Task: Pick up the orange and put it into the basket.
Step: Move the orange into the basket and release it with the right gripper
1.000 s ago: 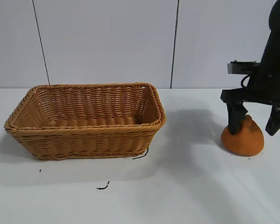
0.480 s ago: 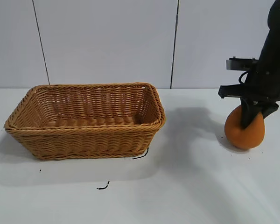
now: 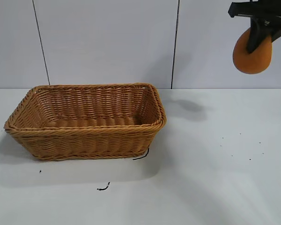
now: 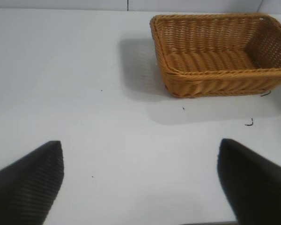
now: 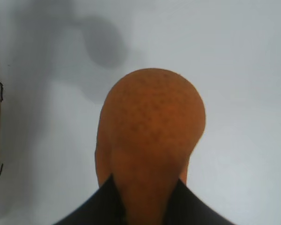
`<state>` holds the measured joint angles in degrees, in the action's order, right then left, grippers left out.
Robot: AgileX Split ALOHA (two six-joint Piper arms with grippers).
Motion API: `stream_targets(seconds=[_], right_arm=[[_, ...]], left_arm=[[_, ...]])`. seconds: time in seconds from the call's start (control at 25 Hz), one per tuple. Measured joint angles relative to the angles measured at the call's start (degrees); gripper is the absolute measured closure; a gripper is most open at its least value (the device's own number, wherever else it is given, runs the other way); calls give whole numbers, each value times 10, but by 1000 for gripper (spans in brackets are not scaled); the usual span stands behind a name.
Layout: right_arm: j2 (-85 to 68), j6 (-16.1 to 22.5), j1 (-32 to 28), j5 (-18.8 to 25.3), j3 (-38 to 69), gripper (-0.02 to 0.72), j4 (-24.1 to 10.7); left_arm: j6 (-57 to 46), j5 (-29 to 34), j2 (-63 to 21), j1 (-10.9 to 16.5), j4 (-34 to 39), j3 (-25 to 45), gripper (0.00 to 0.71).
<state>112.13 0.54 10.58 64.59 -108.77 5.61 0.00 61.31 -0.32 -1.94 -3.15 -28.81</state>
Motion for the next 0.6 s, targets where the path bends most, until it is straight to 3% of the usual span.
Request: stream_targets(seconds=[0.2, 0.4, 0.6], right_arm=[[1, 4, 100, -33, -7, 630, 1], [26, 7, 194, -109, -9, 630, 2], [95, 21, 250, -193, -9, 630, 3]], left_arm=[[0, 0, 0, 0, 0, 0, 71], [0, 0, 0, 0, 0, 0, 71], [0, 0, 0, 0, 0, 0, 71]])
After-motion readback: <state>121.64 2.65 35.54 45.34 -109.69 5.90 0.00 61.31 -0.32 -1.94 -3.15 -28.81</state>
